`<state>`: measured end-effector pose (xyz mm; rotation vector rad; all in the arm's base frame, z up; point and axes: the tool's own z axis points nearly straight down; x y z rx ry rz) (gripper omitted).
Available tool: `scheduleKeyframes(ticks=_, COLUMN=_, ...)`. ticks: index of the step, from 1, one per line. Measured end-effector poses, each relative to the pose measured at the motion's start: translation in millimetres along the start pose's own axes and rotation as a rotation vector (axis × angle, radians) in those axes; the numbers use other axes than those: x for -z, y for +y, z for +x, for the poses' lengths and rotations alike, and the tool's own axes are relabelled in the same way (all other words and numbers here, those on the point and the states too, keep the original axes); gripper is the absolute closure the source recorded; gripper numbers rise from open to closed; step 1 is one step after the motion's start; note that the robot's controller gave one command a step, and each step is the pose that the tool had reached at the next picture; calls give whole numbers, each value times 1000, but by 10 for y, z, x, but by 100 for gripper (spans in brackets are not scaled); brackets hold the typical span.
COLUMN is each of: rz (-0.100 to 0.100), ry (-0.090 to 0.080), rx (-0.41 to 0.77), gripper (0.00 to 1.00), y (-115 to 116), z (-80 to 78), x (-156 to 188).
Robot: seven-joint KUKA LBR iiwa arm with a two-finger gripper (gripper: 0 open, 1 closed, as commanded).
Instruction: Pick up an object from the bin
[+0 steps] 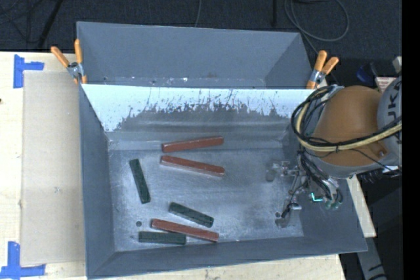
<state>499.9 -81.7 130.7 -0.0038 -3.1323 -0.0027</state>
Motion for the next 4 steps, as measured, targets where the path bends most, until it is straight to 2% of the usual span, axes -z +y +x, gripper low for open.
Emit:
scheduleKeyframes(ticks=1, rz=-1, ry=-14, rx=99, gripper=0, y=694, z=-622, x=-21)
scheduleKeyframes(ticks=2, rz=1, ry=-9, rx=226, gripper=0, y=1285, z=-1033, x=-626)
scheduleKeyframes(ticks=3, rz=2, ry=-10, rx=226, gripper=100, y=1268, z=-1034, x=-604)
scheduleKeyframes(ticks=4, rz=2, ry=-20, rx=186, gripper=100, y=1295, z=-1013, x=793)
